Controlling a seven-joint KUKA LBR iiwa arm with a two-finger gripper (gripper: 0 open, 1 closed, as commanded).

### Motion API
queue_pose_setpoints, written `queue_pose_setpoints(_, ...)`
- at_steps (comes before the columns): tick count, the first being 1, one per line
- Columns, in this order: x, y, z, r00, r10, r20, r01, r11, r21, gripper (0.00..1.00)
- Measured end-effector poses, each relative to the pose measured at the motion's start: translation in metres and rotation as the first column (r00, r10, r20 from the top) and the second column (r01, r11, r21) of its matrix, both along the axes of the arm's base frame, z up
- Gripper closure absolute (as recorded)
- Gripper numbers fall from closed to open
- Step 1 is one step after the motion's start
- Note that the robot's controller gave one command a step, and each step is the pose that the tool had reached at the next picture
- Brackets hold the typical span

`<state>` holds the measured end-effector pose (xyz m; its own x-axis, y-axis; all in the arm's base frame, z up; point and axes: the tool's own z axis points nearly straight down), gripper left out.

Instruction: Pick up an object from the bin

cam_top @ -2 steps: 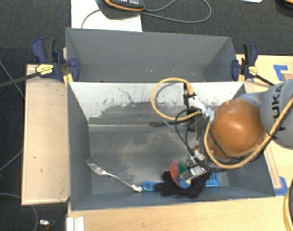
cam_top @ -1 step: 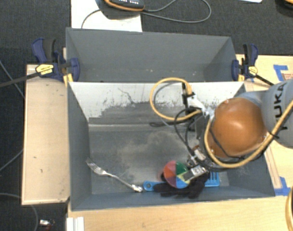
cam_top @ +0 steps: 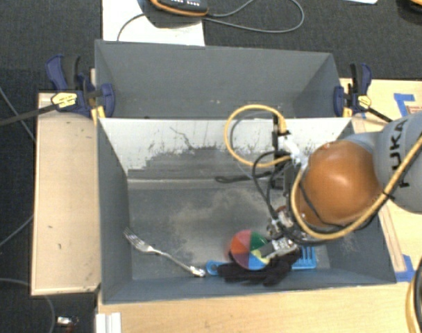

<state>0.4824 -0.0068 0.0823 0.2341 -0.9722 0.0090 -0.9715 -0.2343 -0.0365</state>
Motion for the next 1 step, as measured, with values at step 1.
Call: queue_pose_setpoints(1,-0.0003,0.0052,-0.0068,0.899,0.438,-0.001,-0.438,0.899,-0.015,1.00)
